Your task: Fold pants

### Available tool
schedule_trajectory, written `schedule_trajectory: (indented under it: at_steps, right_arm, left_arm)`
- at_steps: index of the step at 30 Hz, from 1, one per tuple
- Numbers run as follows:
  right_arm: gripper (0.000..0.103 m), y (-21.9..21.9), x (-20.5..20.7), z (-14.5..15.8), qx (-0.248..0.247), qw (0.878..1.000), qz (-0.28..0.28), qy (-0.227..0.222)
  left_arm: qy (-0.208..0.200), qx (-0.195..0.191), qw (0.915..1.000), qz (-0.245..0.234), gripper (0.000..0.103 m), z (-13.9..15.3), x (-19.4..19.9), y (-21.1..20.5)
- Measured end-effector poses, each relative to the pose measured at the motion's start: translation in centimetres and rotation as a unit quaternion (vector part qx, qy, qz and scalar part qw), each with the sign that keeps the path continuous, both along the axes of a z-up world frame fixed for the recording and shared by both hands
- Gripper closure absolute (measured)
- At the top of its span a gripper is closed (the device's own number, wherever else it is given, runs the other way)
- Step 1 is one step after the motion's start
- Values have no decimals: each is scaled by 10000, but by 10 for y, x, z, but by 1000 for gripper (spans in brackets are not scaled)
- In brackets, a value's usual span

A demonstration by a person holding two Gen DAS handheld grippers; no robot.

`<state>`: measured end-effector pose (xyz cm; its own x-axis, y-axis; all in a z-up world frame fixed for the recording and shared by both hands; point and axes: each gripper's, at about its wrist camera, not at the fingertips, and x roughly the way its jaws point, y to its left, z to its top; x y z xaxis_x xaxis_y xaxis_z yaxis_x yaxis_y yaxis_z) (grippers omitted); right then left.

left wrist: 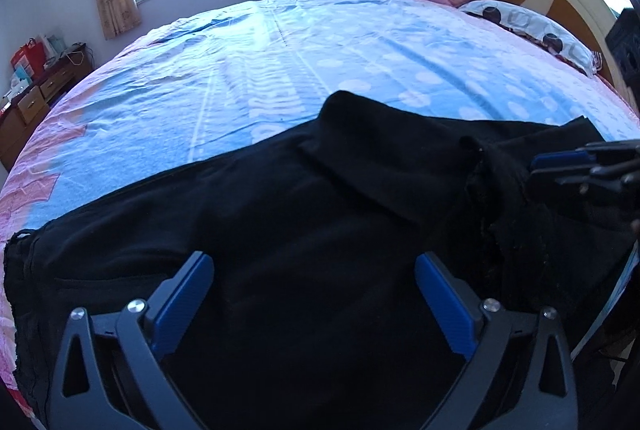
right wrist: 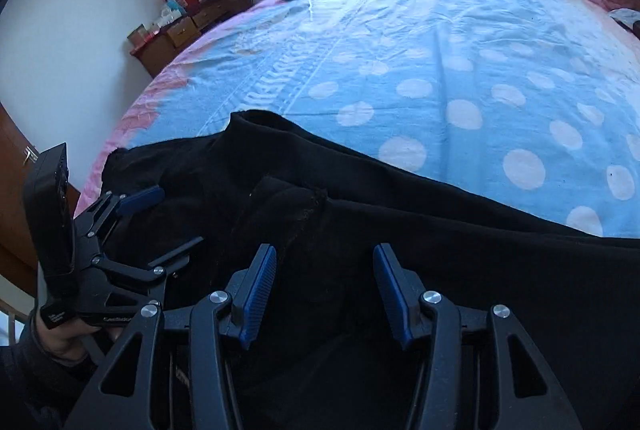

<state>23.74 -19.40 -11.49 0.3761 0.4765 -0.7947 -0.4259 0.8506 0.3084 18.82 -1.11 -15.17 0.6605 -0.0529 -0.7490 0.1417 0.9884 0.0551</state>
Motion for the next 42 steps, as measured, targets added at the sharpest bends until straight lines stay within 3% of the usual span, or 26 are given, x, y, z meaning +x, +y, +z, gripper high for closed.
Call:
schedule_trajectory:
  at_steps: [8,12,17,21,24,26,28,31,33,38,39,41,42]
  right_arm:
    - [50,4,18,48,678,9976,-38,-147]
    - [50,36,48,41,838,9963,29,171]
    - [50,72,80,26,806,9951,179,549]
    - [51,91,97,12,777,9927,349,858]
    - [57,101,102,5,921,9878,557,1122]
    - [68,108,104,1,942,9857,690,1219]
    - [96,115,104,-3,795,9870,684,1216]
    - [100,105,113,-5,924,9905,257,988]
    - [100,101,122,-19,917,9872,124,1301]
    - [99,107,121,-23,770,9888,260,1253]
    - [94,107,120,-20,708,9896,288,1220]
    - [70,102,118,-13,572,9915,211,1150]
    - [53,97,115,-5,551,9931,165,1021]
  left_arm:
    - [-221,-107,9997,-6,0,11,-6,13]
    - [-410,96,9990,134,0,17,-4,23]
    - [-248,-134,9986,447,0,9,6,48]
    - [-197,-193,9987,427,0,1,9,51]
    - [-242,-126,9989,394,0,-2,8,49]
    - [-274,-136,9988,382,0,-3,7,49]
    - [-292,-146,9988,367,0,-4,7,50]
    - [-366,-156,9987,326,0,-5,7,51]
    - [-422,-152,9985,319,0,-6,6,50]
    - [-474,-140,9983,317,0,-6,6,50]
    - [-454,-140,9984,318,0,-4,6,51]
    - [-457,-224,9980,378,0,2,2,54]
    - [-478,-278,9976,424,0,6,-1,58]
